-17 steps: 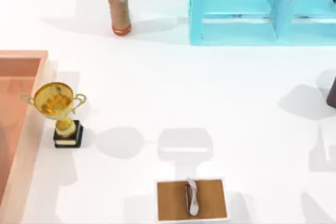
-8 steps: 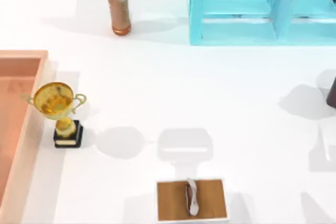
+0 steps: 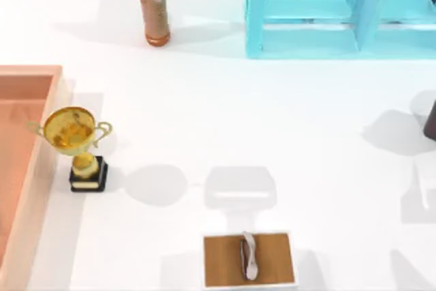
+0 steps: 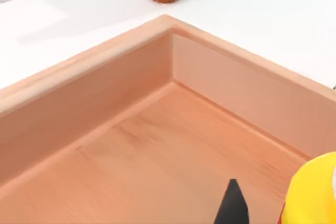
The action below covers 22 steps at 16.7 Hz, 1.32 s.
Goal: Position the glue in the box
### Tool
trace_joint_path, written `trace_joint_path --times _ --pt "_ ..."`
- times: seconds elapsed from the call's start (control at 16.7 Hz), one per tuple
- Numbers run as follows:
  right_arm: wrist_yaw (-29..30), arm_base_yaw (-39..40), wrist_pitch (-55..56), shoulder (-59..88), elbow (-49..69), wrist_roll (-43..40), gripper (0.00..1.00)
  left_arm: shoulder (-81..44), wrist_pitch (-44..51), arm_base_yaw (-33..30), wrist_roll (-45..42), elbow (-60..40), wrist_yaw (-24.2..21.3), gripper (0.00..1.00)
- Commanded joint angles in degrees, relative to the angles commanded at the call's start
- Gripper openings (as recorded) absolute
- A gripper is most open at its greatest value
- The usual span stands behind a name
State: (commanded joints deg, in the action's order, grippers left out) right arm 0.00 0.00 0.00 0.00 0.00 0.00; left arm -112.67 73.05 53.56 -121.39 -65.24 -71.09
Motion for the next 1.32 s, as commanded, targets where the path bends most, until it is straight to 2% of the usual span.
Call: trace_joint_path --times 0.42,1.32 --pt "0.0 0.0 0.0 0.0 0.0 0.0 1.0 0.4 -1.9 -0.8 1.6 0.5 0.0 0.0" --pt "0.0 0.0 0.0 0.0 0.0 0.0 1.0 3.1 -30.0 -8.0 24.6 9.4 -1.9 0.0"
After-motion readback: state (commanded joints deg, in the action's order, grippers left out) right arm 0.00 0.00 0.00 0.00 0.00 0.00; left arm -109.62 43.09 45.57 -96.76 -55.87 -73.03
